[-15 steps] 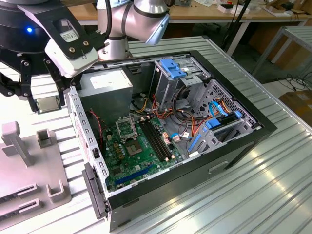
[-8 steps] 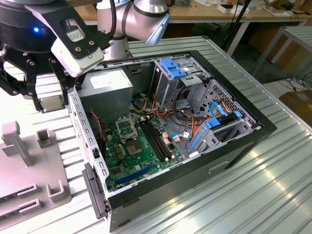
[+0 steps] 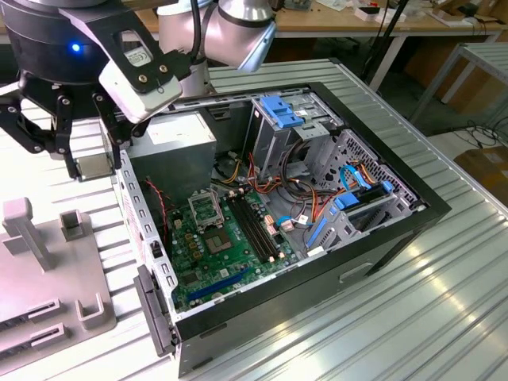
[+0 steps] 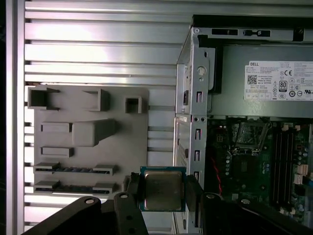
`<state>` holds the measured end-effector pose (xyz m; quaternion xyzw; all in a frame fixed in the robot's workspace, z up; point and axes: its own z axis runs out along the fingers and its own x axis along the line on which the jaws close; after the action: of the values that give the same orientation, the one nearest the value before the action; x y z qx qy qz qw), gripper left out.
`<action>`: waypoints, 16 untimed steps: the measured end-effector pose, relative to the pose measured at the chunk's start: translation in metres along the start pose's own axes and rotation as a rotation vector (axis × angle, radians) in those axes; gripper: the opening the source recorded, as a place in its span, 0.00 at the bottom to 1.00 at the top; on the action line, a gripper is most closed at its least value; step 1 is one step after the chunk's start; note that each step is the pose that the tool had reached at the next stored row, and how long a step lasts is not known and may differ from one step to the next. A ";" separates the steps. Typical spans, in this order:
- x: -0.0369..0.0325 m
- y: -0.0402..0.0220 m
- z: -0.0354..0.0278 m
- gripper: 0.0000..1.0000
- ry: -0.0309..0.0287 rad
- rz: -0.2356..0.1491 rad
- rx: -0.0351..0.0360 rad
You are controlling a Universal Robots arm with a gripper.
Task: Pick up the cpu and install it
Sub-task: 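Pick up the cpu and move it towards the insertion slot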
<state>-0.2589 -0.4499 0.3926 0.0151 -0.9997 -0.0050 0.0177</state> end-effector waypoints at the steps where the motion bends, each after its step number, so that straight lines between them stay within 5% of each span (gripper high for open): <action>1: -0.0019 -0.0001 0.0000 0.47 0.0000 0.000 0.0000; 16: -0.0251 -0.0008 -0.0009 0.47 0.0000 0.000 0.0000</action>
<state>-0.2337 -0.4499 0.3926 0.0151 -0.9997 -0.0050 0.0178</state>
